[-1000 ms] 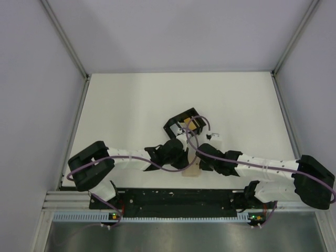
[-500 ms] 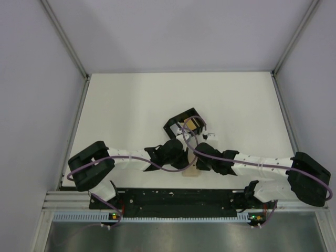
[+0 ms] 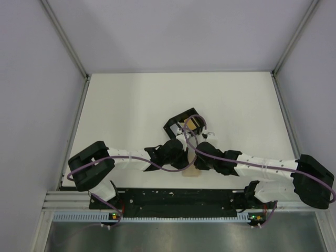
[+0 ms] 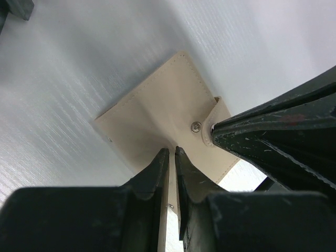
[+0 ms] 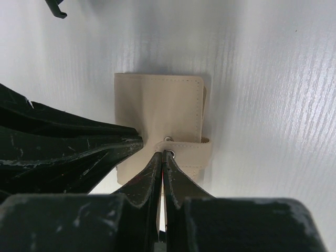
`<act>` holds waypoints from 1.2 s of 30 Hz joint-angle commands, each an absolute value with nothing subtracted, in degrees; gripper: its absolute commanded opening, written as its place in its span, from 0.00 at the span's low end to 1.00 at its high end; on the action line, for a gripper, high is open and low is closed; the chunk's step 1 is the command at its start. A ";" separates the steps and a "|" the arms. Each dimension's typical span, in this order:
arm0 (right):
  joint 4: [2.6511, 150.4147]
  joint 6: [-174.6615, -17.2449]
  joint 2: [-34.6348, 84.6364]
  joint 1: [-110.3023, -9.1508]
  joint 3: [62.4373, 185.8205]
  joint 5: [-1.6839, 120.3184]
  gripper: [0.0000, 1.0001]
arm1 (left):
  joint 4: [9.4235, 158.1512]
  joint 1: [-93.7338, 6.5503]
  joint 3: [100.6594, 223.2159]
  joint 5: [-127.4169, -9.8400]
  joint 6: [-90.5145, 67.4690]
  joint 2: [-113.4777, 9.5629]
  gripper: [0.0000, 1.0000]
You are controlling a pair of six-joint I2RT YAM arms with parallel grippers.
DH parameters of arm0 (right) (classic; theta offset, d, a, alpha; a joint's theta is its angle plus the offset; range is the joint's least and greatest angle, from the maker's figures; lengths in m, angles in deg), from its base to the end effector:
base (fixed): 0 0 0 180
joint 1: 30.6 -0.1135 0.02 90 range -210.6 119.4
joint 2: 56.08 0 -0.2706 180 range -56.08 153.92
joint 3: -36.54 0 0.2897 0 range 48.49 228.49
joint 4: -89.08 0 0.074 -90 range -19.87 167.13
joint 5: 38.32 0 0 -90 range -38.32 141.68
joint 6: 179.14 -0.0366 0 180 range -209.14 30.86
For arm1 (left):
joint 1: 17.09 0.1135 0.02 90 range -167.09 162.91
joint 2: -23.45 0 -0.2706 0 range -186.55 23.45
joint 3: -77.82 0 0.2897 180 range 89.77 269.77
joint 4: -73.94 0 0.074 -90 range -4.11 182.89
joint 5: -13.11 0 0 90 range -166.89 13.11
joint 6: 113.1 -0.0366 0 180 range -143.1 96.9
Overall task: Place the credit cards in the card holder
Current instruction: Close the card holder at the center of the board.
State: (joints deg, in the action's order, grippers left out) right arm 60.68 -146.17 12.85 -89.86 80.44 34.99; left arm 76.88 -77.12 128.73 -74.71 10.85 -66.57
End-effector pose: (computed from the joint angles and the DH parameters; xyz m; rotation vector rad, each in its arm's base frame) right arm 0.1369 0.2097 0.1559 0.0730 2.5197 0.5117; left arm 0.1621 -0.2840 0.1273 0.5774 2.4006 -0.8349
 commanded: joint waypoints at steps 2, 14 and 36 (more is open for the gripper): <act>60.96 -146.18 11.24 -90.28 81.45 34.10 0.02 | 75.70 -77.21 128.00 -73.90 11.26 -67.34 0.13; 60.25 -147.15 12.47 -90.19 81.37 33.66 0.02 | 75.78 -77.21 128.09 -73.55 10.91 -67.34 0.13; 60.52 -148.38 14.76 -90.19 80.75 32.16 0.02 | 75.96 -77.38 127.74 -70.65 8.71 -69.01 0.13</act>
